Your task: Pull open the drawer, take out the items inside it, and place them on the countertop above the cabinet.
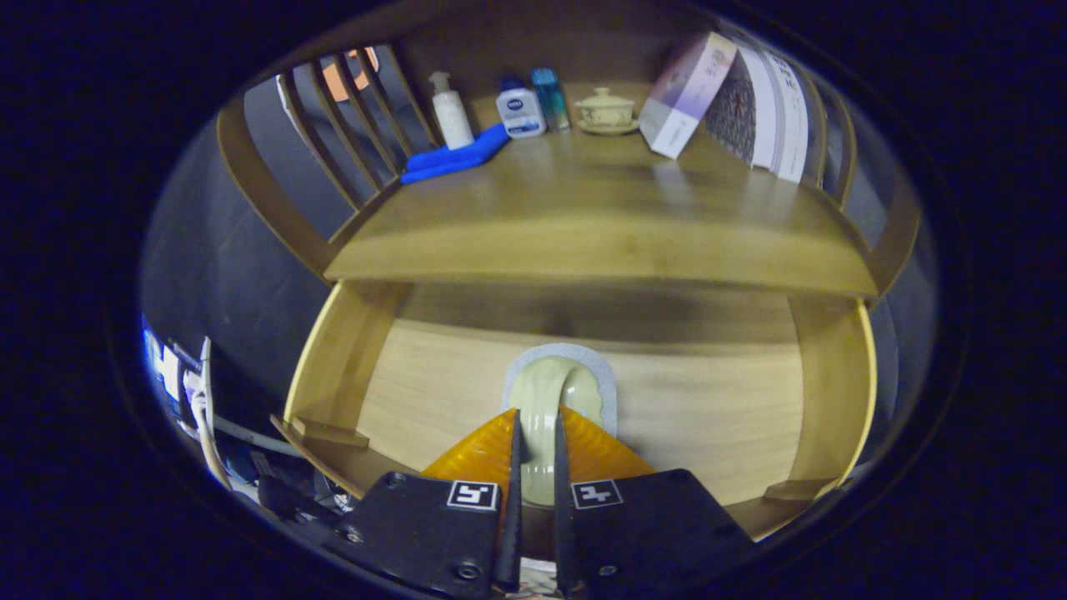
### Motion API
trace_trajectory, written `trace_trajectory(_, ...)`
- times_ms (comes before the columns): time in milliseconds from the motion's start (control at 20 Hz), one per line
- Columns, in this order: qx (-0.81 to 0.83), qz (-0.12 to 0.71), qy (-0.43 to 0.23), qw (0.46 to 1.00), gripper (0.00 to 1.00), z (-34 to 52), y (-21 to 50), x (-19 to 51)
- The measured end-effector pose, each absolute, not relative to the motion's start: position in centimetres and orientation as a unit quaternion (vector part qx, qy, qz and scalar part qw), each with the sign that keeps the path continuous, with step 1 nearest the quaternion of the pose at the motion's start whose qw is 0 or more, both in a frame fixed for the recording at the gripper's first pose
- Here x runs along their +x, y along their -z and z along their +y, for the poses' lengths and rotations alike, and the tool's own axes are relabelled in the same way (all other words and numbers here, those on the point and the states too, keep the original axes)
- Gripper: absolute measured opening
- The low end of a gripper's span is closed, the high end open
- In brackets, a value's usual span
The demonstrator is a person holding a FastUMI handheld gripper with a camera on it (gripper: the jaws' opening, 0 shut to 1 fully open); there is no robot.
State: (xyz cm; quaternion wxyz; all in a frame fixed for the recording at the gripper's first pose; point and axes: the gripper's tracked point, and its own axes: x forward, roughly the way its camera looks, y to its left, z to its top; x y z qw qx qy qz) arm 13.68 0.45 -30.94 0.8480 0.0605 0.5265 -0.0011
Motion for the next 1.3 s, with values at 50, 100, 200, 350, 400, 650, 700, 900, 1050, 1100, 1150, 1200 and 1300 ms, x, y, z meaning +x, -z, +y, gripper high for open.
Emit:
trace_trajectory(50, 0.056, 0.518, -0.002, 0.853, 0.19, 0.6, 29.8, 14.0)
trace_trajectory(100, 0.055, 0.51, -0.004, 0.858, 0.19, 0.7, 28.7, 14.5)
trace_trajectory(200, 0.057, 0.499, 0.007, 0.865, 0.19, 0.2, 27.3, 15.8)
trace_trajectory(350, 0.05, 0.481, 0.018, 0.875, 0.19, -0.2, 25.5, 18.0)
trace_trajectory(400, 0.048, 0.476, 0.022, 0.878, 0.19, -0.3, 25.0, 18.8)
trace_trajectory(650, 0.049, 0.469, 0.045, 0.88, 0.19, -1.5, 24.0, 21.8)
trace_trajectory(700, 0.052, 0.471, 0.048, 0.88, 0.19, -1.8, 23.9, 22.4)
trace_trajectory(900, 0.044, 0.473, 0.06, 0.878, 0.19, -2.9, 23.7, 25.0)
trace_trajectory(1050, 0.048, 0.471, 0.059, 0.879, 0.19, -3.5, 24.7, 27.1)
trace_trajectory(1100, 0.057, 0.47, 0.058, 0.879, 0.19, -3.5, 24.8, 27.7)
trace_trajectory(1150, 0.061, 0.468, 0.059, 0.879, 0.19, -3.7, 25.0, 28.3)
trace_trajectory(1200, 0.06, 0.465, 0.062, 0.881, 0.19, -3.9, 25.0, 29.1)
trace_trajectory(1300, 0.058, 0.458, 0.071, 0.884, 0.19, -4.3, 25.1, 30.4)
